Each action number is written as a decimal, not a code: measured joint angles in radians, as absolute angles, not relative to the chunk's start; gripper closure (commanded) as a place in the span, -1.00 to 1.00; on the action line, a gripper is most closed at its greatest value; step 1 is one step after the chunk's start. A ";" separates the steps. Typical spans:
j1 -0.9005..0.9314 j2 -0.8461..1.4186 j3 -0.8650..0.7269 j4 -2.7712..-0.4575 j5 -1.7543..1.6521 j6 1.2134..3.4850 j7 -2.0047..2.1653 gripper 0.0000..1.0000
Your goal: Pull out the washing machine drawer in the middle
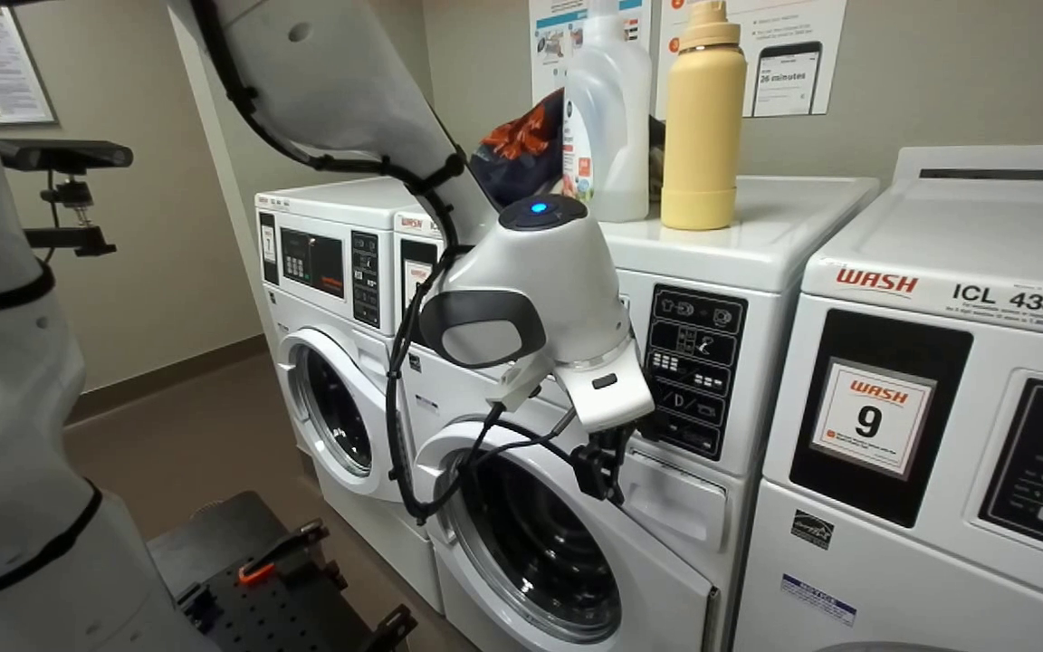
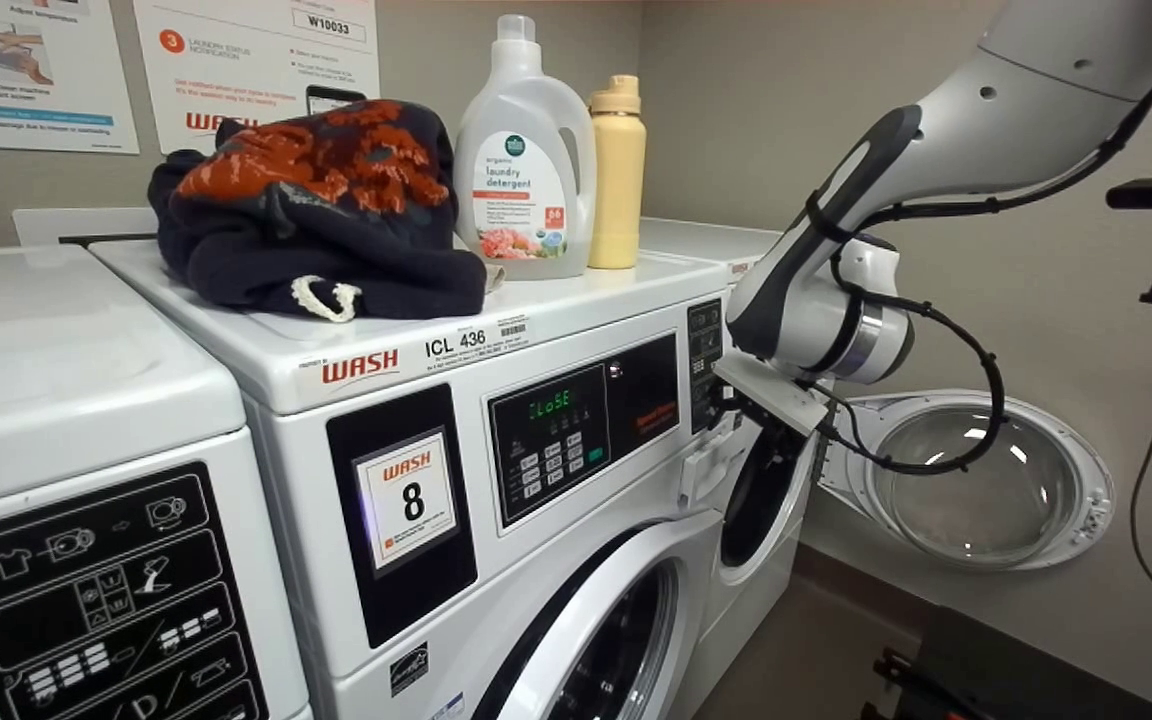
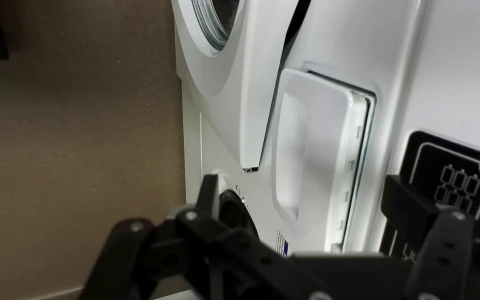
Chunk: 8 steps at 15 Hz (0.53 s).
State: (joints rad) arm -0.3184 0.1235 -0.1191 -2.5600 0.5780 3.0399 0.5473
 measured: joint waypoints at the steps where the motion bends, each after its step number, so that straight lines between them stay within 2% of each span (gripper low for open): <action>1: -0.318 0.125 -0.119 -2.560 0.578 3.040 0.547 -1.00; 8: -0.317 0.130 -0.119 -2.560 0.578 3.040 0.550 -1.00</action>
State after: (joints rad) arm -0.3169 0.1304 -0.1193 -2.5600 0.5777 3.0399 0.5503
